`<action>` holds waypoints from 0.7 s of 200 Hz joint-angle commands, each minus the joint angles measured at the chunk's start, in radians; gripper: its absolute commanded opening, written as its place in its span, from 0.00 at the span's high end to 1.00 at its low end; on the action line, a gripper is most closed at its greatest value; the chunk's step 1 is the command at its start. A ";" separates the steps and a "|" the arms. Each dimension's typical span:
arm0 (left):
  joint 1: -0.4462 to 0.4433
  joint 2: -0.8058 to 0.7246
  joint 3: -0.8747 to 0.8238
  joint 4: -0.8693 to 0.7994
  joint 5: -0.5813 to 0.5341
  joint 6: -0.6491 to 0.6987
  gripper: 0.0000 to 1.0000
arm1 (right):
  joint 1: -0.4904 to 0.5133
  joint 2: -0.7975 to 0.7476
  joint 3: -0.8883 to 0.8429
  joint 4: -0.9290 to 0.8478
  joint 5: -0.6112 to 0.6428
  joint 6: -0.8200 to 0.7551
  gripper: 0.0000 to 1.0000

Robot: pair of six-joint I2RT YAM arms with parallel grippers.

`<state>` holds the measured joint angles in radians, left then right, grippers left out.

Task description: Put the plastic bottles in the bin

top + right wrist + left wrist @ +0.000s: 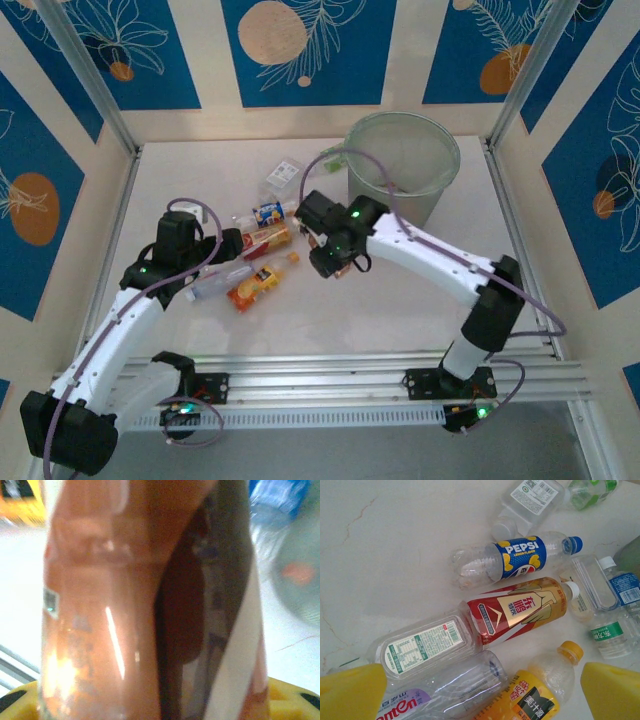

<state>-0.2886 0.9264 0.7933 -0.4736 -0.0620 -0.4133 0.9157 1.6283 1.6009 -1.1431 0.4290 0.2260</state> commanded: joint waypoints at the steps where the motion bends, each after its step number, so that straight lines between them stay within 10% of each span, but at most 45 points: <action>1: -0.010 -0.014 -0.012 0.022 -0.014 -0.007 0.00 | -0.024 -0.089 0.100 -0.032 0.061 -0.056 0.57; 140: -0.009 -0.010 -0.008 0.036 0.001 -0.016 0.00 | -0.513 0.111 0.577 0.088 -0.077 -0.094 0.57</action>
<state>-0.2886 0.9249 0.7895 -0.4530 -0.0612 -0.4141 0.4397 1.6661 2.1059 -1.0401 0.4057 0.1146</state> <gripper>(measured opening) 0.995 0.510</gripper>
